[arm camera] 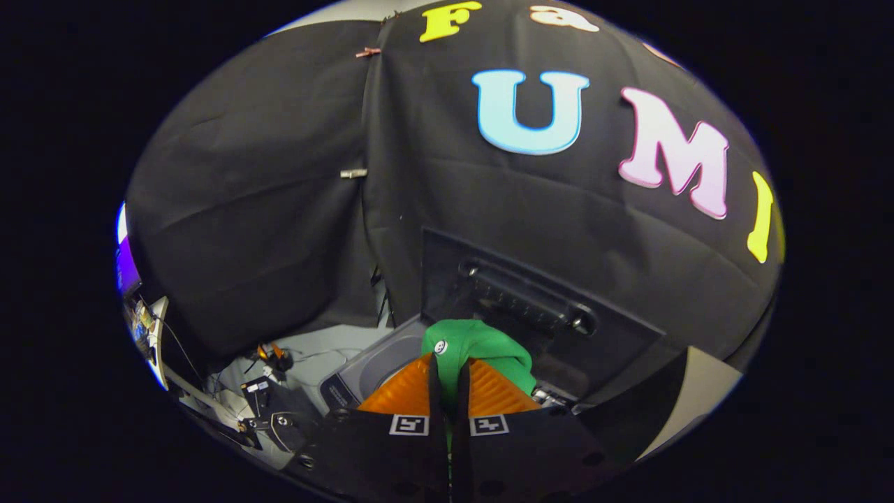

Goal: Put the clothes into the washing machine and then close the washing machine lid.

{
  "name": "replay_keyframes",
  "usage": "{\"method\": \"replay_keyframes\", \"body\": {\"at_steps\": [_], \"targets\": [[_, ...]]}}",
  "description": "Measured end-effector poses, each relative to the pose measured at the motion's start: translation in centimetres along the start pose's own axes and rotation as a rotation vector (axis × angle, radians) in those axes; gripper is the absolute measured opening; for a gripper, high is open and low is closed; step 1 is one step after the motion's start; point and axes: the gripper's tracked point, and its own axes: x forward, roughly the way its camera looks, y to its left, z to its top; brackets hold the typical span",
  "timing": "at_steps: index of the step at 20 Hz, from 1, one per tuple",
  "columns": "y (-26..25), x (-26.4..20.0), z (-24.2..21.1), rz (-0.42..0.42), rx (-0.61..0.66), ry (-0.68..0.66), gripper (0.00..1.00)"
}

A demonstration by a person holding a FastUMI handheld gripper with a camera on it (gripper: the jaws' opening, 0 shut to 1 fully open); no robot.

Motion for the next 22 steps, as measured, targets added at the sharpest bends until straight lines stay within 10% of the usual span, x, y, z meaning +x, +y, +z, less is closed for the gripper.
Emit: {"method": "replay_keyframes", "body": {"at_steps": [13, 14, 18, 22], "targets": [[-1.6, 5.9, -7.6, -0.020, 0.109, 0.292, 0.11], [-1.4, 6.3, -7.1, 0.001, 0.137, 0.265, 0.17], [-0.6, 5.7, -4.3, 0.045, 0.146, 0.163, 0.97], [0.0, 5.1, -3.0, 0.068, 0.116, 0.115, 0.99]]}}
